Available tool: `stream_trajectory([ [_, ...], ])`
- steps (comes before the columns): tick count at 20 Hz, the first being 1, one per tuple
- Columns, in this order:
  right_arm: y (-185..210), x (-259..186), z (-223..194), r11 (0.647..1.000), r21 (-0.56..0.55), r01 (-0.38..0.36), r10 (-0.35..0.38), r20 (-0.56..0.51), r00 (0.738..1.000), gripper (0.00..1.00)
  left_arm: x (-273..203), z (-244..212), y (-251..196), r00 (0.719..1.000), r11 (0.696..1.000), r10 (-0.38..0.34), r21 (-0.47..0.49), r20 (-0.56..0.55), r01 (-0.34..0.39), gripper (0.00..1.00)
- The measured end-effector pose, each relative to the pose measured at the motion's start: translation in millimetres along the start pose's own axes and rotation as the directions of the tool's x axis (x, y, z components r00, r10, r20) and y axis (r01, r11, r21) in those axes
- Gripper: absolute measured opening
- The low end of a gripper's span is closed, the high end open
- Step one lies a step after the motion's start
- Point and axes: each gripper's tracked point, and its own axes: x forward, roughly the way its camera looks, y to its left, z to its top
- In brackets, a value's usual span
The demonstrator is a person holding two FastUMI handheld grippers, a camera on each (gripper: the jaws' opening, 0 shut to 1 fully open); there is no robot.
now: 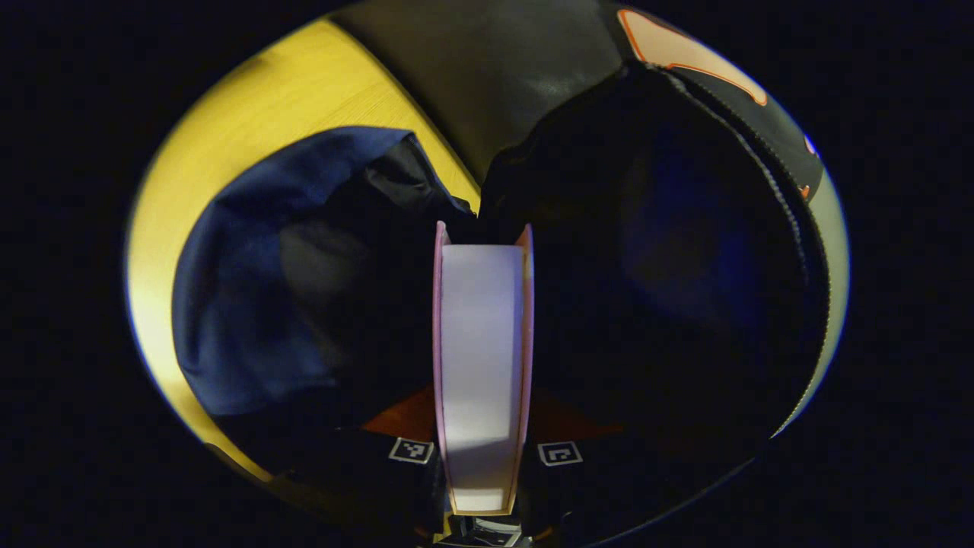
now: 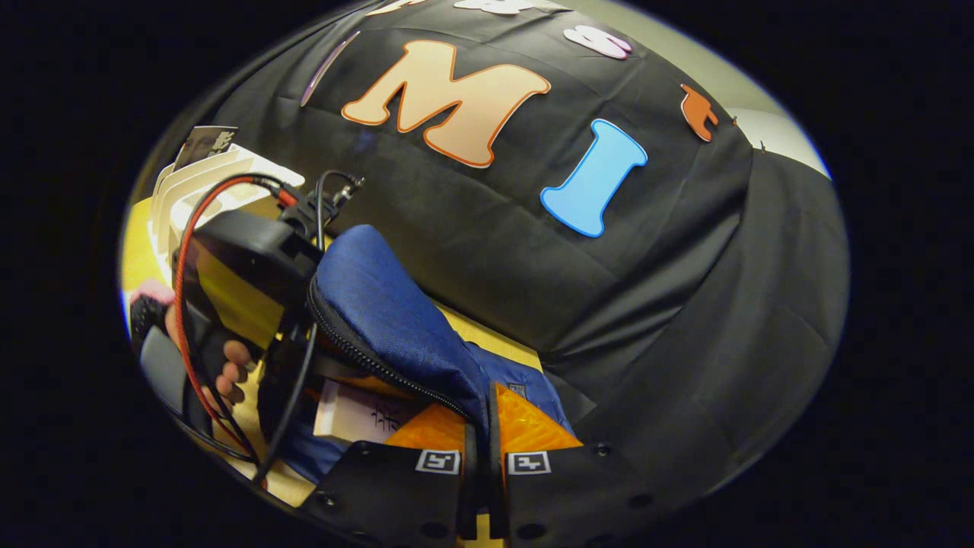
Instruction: Open the schoolbag, grab two books from the bookshelf and put them into the schoolbag.
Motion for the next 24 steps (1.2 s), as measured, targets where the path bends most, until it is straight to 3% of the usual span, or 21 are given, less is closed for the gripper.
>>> stream_trajectory([
  [2,0,2,-3,1.000,0.013,-0.003,0.003,-0.012,1.000,0.07,2,5,18,0.999,0.999,0.038,-0.031,-0.001,-0.038,0.39],
  [3,1,3,-4,1.000,0.011,-0.003,0.004,-0.016,1.000,0.06,1,5,27,0.997,0.997,0.075,-0.033,-0.005,-0.075,0.46],
  [5,2,4,-7,1.000,0.010,-0.005,0.005,-0.023,1.000,0.06,-1,8,29,0.994,0.993,0.113,-0.043,-0.001,-0.113,0.68],
  [6,3,4,-8,1.000,0.011,-0.006,0.007,-0.027,1.000,0.06,-1,11,28,0.991,0.991,0.132,-0.030,0.016,-0.132,0.64],
  [7,3,6,-8,1.000,0.012,-0.008,0.008,-0.029,1.000,0.06,-8,13,26,0.989,0.989,0.145,-0.010,0.028,-0.145,0.65],
  [10,5,8,-11,0.999,0.034,-0.011,0.012,-0.043,0.999,0.06,-30,18,13,0.981,0.981,0.189,0.033,0.046,-0.191,0.94],
  [11,6,8,-11,0.999,0.043,-0.011,0.013,-0.049,0.999,0.12,-40,16,14,0.977,0.976,0.210,0.054,0.047,-0.212,0.96],
  [17,4,8,-13,1.000,0.030,-0.007,0.008,-0.058,0.998,0.09,-105,12,-7,0.956,0.942,0.292,0.171,0.002,-0.288,0.96],
  [24,14,3,-18,1.000,-0.021,-0.011,0.009,-0.063,0.998,0.09,-201,12,-17,0.906,0.850,0.421,0.364,-0.037,-0.380,0.95],
])
